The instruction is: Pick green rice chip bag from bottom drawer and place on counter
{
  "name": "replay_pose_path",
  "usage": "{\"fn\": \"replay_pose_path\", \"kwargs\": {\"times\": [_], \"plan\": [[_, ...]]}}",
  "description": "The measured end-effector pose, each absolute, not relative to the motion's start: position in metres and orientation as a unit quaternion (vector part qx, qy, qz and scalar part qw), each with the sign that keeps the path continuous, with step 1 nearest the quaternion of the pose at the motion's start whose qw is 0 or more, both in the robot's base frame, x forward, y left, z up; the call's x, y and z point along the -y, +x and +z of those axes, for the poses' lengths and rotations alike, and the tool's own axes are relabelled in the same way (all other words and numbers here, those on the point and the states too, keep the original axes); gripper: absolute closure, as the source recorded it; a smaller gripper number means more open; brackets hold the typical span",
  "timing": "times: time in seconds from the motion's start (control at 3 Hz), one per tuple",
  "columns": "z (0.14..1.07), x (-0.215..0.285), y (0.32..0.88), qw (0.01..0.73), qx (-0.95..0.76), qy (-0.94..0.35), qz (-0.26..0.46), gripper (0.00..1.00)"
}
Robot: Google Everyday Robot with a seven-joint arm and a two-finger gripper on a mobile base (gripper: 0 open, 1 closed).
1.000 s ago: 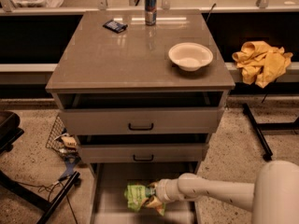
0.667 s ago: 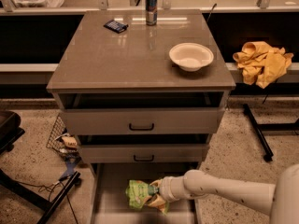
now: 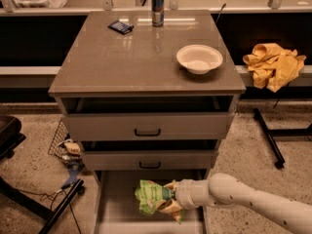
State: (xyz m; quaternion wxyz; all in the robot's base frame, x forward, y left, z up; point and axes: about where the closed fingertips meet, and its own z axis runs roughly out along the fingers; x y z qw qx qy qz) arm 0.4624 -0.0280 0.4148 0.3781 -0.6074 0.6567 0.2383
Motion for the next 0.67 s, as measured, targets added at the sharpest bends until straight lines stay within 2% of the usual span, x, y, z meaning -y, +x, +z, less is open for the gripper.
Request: {"fn": "replay_pose_path", "kwargs": {"times": [0.33,0.67], "plan": [[0.4711,0.0389,0.4523,0.388,-0.663,-0.603,0.215,1.00],[0.4771,0.0355,0.4525,0.387,-0.663,-0.603,0.216,1.00]]}}
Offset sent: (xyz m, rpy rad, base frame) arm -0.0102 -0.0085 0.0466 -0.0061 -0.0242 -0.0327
